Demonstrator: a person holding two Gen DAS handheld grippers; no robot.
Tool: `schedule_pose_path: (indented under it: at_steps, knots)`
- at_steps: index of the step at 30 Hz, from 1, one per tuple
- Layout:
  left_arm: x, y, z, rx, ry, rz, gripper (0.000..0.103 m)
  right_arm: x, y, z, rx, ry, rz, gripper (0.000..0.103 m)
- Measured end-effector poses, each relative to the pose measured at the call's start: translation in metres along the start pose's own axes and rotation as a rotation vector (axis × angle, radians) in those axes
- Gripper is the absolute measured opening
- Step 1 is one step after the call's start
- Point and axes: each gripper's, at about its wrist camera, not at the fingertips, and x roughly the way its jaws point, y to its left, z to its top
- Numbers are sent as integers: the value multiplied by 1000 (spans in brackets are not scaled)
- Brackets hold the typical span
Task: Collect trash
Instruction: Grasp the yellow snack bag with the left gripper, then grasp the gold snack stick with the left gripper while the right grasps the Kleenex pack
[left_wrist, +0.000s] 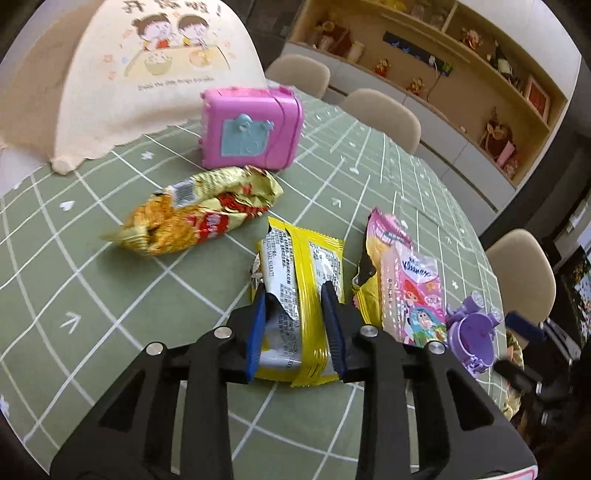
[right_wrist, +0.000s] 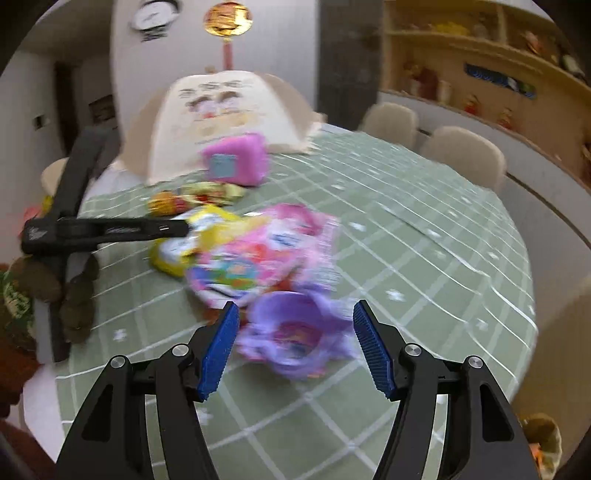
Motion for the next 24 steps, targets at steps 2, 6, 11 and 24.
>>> schedule_pose_path:
  at_steps: [2,6,11,24]
  knots:
    - [-8,3,0,-17,-34,20,28,2,13,-1,4,7,110,54]
    - [-15,12,-1,-46,-57,31,28,24,28,-7,6,99,246,54]
    - [-13,19,-3,-69,-33,5,28,46,10,-6,-11,110,27,49]
    - [-10,19,-4,-73,-32,-30,32,86,-30,32,218,122,10,49]
